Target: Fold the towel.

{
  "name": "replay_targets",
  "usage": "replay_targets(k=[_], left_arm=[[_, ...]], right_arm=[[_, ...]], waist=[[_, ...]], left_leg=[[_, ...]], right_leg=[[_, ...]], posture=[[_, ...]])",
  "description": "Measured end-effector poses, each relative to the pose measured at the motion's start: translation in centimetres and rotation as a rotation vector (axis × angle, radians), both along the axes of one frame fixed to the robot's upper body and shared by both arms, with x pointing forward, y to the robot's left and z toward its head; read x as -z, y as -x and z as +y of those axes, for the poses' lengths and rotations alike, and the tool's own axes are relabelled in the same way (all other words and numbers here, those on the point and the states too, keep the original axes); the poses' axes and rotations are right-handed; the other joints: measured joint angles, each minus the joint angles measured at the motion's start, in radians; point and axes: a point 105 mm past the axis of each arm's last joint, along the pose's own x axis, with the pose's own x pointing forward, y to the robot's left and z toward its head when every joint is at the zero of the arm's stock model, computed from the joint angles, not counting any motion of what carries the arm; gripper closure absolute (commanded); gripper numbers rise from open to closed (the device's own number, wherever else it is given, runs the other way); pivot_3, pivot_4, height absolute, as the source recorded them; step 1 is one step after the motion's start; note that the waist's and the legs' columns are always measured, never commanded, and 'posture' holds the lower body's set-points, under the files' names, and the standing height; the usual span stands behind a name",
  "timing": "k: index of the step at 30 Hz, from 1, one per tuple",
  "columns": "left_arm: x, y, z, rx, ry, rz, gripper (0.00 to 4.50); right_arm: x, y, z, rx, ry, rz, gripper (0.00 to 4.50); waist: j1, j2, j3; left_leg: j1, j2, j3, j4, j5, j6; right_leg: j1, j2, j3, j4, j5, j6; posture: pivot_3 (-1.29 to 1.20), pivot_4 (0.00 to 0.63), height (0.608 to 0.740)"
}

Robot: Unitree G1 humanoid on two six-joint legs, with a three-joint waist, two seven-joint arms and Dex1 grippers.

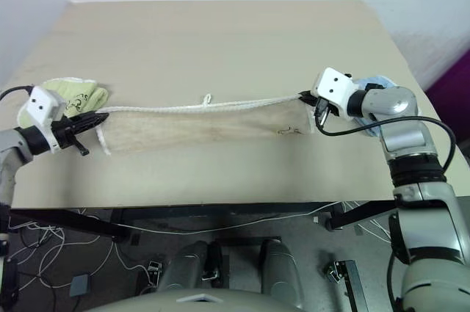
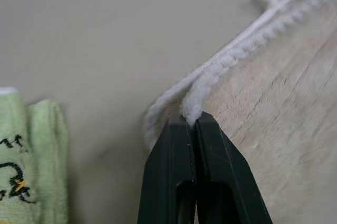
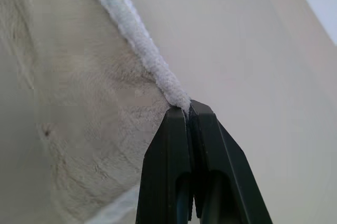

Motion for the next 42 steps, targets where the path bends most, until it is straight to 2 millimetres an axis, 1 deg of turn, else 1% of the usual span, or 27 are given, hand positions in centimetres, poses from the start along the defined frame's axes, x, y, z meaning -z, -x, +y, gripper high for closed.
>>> replay_targets(k=[2,7,12,13,15,16,18,19,20,22,26,27,30,33,35,37,40,42], left_arm=[[0.6,-0.7,0.2,-0.017,-0.030,0.000,4.50],[1.4,-2.0,-0.1,-0.025,-0.064,-0.010,4.50],[2.3,-2.6,-0.5,-0.027,-0.056,-0.001,4.50],[2.3,-2.8,-0.5,-0.026,-0.051,-0.005,4.28],[2.2,-3.0,-0.6,-0.026,-0.042,-0.009,3.85],[2.2,-3.0,-0.7,-0.028,-0.031,-0.009,3.55],[2.1,-3.2,-0.9,-0.024,-0.011,-0.012,2.88],[2.0,-3.2,-1.0,-0.020,-0.001,-0.014,2.47],[2.0,-3.2,-1.1,-0.018,0.007,-0.014,2.15],[2.1,-3.2,-1.1,-0.021,0.018,-0.010,1.43],[1.9,-3.3,-0.7,-0.044,0.025,-0.018,0.09],[1.8,-3.4,-0.6,-0.061,0.023,-0.028,0.00],[1.2,-3.6,0.4,-0.136,0.029,-0.074,0.00],[0.0,-3.6,0.8,-0.160,0.073,-0.122,0.00],[-1.3,-3.4,0.1,-0.131,0.100,-0.170,0.00],[-2.0,-2.9,-1.0,-0.077,0.113,-0.201,0.00],[-1.8,-2.2,-2.7,0.001,0.130,-0.201,0.00],[-1.4,-2.0,-4.0,0.054,0.137,-0.185,0.00]], right_arm=[[0.5,-0.7,0.1,0.009,0.006,0.004,4.48],[1.4,-1.9,-0.1,0.045,0.017,0.014,4.48],[2.4,-2.3,-0.6,0.074,0.020,0.038,4.48],[2.7,-2.2,-0.7,0.078,0.023,0.046,4.50],[3.0,-2.2,-0.9,0.082,0.027,0.056,4.04],[3.0,-2.2,-0.9,0.081,0.026,0.060,3.80],[3.0,-2.1,-0.9,0.077,0.025,0.065,3.18],[3.0,-2.1,-0.9,0.076,0.024,0.066,2.77],[3.0,-2.1,-1.0,0.076,0.023,0.066,2.49],[2.8,-2.1,-1.1,0.083,0.019,0.059,1.76],[2.0,-2.3,-1.9,0.117,0.007,0.023,0.40],[1.8,-2.3,-2.1,0.129,0.002,0.007,0.07],[0.4,-2.2,-3.0,0.175,-0.033,-0.067,0.03],[-0.9,-1.0,-3.9,0.204,-0.122,-0.102,0.03],[-1.2,0.3,-4.1,0.226,-0.233,-0.073,0.03],[-1.3,1.8,-4.1,0.257,-0.368,-0.013,0.03],[-0.7,3.8,-3.6,0.316,-0.576,0.113,0.03],[-0.2,4.8,-3.3,0.367,-0.718,0.209,0.03]], waist=[[-0.001,0.000,0.000],[-0.002,0.000,0.000],[-0.003,0.000,0.000],[-0.003,0.000,0.000],[-0.003,0.000,0.000],[-0.004,0.000,0.000],[-0.004,0.000,0.000],[-0.004,0.000,0.000],[-0.004,0.000,0.000],[-0.004,0.000,0.000],[-0.003,0.000,0.000],[-0.003,0.000,0.000],[-0.002,0.000,0.000],[0.002,0.000,0.000],[0.004,0.000,0.000],[0.005,0.000,0.000],[0.004,-0.001,0.000],[0.004,-0.001,0.000]], left_leg=[[0.000,0.000,0.000,0.000,0.000,0.000],[0.000,0.000,0.003,0.000,0.000,0.000],[0.000,0.000,0.004,0.000,0.000,0.000],[0.000,0.000,0.004,0.000,0.000,0.000],[0.000,0.000,0.004,0.000,0.000,0.000],[0.000,0.000,0.004,0.000,0.000,0.000],[0.000,0.001,0.004,0.000,0.000,0.000],[0.000,0.001,0.004,0.000,0.000,0.000],[0.000,0.001,0.004,0.000,0.000,0.000],[0.000,0.001,0.004,0.000,0.000,0.000],[0.000,0.001,0.003,0.000,0.000,0.000],[0.000,0.001,0.003,0.000,0.000,0.000],[0.000,0.001,0.001,0.000,0.000,0.000],[0.000,0.001,0.000,0.001,0.000,0.000],[0.000,0.001,-0.001,0.001,0.000,0.000],[0.000,0.001,-0.002,0.001,0.000,0.000],[0.001,0.001,-0.002,0.001,0.000,0.000],[0.001,0.001,-0.002,0.001,0.000,0.000]], right_leg=[[0.000,0.000,0.000,0.000,0.000,0.000],[0.000,0.001,0.000,0.000,0.000,0.000],[0.000,0.001,0.000,0.000,0.000,0.000],[0.000,0.001,0.000,0.000,0.000,0.000],[0.000,0.001,0.000,0.000,0.000,0.000],[0.000,0.001,0.000,0.000,0.000,0.001],[0.000,0.001,0.000,0.000,0.000,0.001],[0.000,0.001,0.000,0.000,0.000,0.001],[0.000,0.001,0.000,0.000,0.000,0.001],[0.000,0.001,0.000,0.000,0.000,0.001],[0.000,0.001,0.000,0.000,0.000,0.001],[0.000,0.001,0.000,0.000,0.000,0.001],[0.000,0.000,0.000,0.000,0.000,0.001],[0.001,0.000,0.000,0.000,0.000,0.001],[0.002,0.000,0.000,0.000,0.000,0.001],[0.002,-0.001,0.000,0.000,0.000,0.001],[0.002,-0.001,0.000,0.001,0.000,0.000],[0.002,-0.001,0.000,0.001,0.000,0.000]], posture=[[0.00,0.150,0.740],[0.00,0.150,0.740],[0.00,0.150,0.740],[0.00,0.150,0.740],[0.00,0.150,0.740],[0.00,0.150,0.740],[0.00,0.150,0.740],[0.00,0.150,0.740],[0.00,0.150,0.740],[0.00,0.150,0.740],[0.00,0.150,0.740],[0.00,0.150,0.740],[0.00,0.150,0.740],[0.00,0.150,0.740],[0.00,0.150,0.740],[0.00,0.150,0.740],[0.00,0.150,0.740],[0.00,0.150,0.740]])
